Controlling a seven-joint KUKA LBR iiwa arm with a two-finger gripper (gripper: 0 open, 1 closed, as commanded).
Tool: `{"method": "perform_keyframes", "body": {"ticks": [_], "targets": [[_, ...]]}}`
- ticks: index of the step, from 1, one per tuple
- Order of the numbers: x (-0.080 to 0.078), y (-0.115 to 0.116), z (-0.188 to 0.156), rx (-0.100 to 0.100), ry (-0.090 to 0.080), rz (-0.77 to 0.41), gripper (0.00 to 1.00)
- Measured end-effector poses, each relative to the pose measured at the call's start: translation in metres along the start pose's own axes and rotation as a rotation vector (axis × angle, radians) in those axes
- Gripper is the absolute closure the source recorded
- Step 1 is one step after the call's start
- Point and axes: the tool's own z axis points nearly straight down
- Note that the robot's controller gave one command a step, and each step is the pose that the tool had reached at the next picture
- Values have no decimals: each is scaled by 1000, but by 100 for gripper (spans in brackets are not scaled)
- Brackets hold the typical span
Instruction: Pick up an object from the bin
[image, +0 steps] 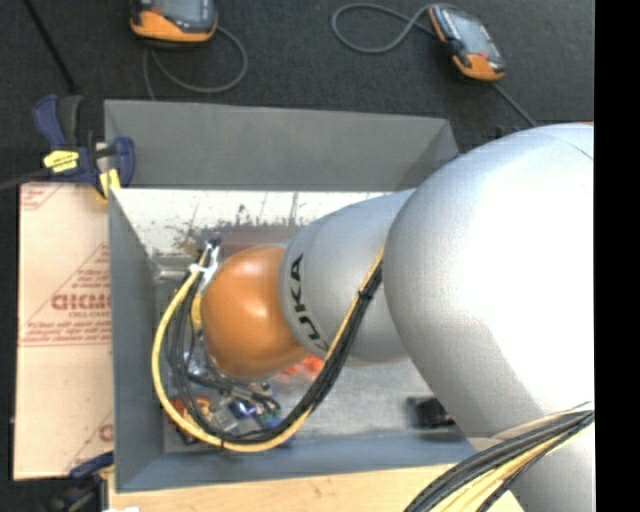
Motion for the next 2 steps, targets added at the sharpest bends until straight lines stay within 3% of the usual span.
{"method": "perform_keyframes", "body": {"ticks": [1,2], "targets": [[2,13,-1,1,5,-394,100],[2,13,-1,1,5,-394,100]]}}
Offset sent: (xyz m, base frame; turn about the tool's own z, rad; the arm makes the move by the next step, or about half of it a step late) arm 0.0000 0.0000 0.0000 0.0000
